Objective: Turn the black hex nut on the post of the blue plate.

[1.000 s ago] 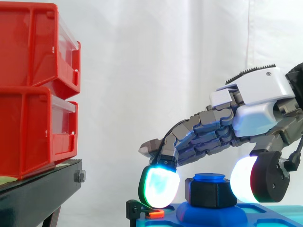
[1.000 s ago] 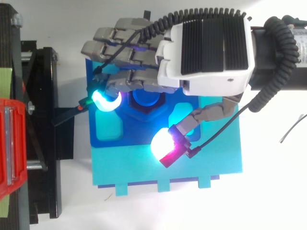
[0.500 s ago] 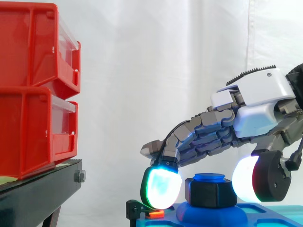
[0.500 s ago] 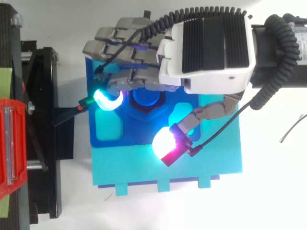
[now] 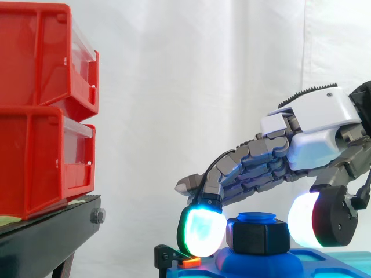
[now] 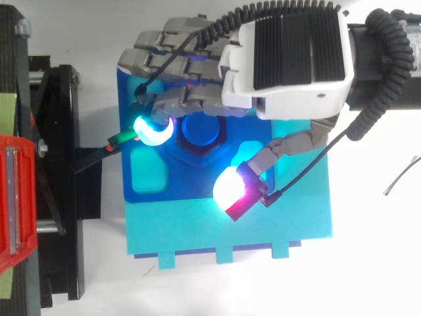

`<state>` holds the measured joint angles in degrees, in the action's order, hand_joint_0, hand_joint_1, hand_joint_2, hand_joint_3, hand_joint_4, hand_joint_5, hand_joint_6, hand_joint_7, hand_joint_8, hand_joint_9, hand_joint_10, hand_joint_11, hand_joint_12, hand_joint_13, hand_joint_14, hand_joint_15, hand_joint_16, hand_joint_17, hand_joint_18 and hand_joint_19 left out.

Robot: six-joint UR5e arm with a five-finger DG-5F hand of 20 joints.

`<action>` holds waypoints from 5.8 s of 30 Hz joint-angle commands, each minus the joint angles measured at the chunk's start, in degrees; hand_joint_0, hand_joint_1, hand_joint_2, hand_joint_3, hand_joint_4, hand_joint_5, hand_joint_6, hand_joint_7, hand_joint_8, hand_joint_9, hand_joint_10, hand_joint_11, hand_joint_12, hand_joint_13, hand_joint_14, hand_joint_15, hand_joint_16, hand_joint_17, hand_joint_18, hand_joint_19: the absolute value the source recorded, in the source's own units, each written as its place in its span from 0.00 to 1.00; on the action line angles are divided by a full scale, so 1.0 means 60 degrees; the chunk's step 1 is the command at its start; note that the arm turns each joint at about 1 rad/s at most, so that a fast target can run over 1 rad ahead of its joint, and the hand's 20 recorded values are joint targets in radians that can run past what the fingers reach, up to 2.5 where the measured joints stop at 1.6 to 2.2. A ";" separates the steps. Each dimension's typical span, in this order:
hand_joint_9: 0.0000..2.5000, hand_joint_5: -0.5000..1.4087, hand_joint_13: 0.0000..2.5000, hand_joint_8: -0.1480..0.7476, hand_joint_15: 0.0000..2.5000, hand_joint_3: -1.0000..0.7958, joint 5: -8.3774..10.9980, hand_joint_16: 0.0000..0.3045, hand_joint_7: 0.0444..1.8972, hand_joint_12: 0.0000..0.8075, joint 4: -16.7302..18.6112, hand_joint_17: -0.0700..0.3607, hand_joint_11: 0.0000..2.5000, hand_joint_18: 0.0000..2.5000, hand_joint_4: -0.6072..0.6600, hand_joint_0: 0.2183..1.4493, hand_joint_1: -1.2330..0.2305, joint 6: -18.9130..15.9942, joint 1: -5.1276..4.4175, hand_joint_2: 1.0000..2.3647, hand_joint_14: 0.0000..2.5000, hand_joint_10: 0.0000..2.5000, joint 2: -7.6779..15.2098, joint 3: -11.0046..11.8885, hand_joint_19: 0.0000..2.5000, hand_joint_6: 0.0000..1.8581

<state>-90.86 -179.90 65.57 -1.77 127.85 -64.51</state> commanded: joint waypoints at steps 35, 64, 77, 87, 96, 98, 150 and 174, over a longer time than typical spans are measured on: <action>0.00 0.12 0.00 0.36 0.00 0.28 -0.0325 0.15 0.37 0.41 -0.0003 0.41 0.00 0.00 0.62 0.13 0.38 0.0044 0.0251 0.00 0.00 0.00 -0.0009 0.0000 0.02 0.27; 0.00 0.12 0.00 0.33 0.00 0.28 -0.0339 0.13 0.37 0.37 -0.0091 0.38 0.00 0.00 0.60 0.19 0.30 0.0044 0.0266 0.00 0.00 0.00 -0.0009 0.0000 0.02 0.27; 0.00 0.12 0.00 0.34 0.00 0.28 -0.0354 0.14 0.37 0.38 -0.0091 0.38 0.00 0.00 0.61 0.17 0.28 0.0044 0.0281 0.00 0.00 0.00 -0.0009 0.0000 0.02 0.27; 0.00 0.12 0.00 0.35 0.00 0.28 -0.0413 0.14 0.37 0.39 -0.0164 0.39 0.00 0.00 0.61 0.16 0.29 0.0044 0.0325 0.00 0.00 0.00 -0.0009 0.0000 0.02 0.27; 0.00 0.12 0.00 0.35 0.00 0.28 -0.0442 0.14 0.37 0.39 -0.0179 0.39 0.00 0.00 0.61 0.15 0.30 0.0044 0.0383 0.00 0.00 0.00 -0.0009 0.0000 0.02 0.27; 0.00 0.12 0.00 0.35 0.00 0.28 -0.0457 0.14 0.37 0.39 -0.0179 0.39 0.00 0.00 0.61 0.15 0.30 0.0044 0.0383 0.00 0.00 0.00 -0.0009 0.0000 0.02 0.27; 0.00 0.12 0.00 0.33 0.00 0.28 -0.0442 0.13 0.38 0.37 -0.0325 0.37 0.00 0.00 0.61 0.19 0.27 0.0381 0.0281 0.00 0.00 0.00 -0.0302 0.0322 0.02 0.27; 0.00 0.12 0.00 0.35 0.00 0.28 0.1184 0.14 0.38 0.39 -0.2420 0.39 0.00 0.00 0.62 0.17 0.37 0.0864 0.0032 0.00 0.00 0.00 -0.1811 0.0322 0.03 0.27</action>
<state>-86.11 -192.57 71.27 -0.96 118.00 -62.58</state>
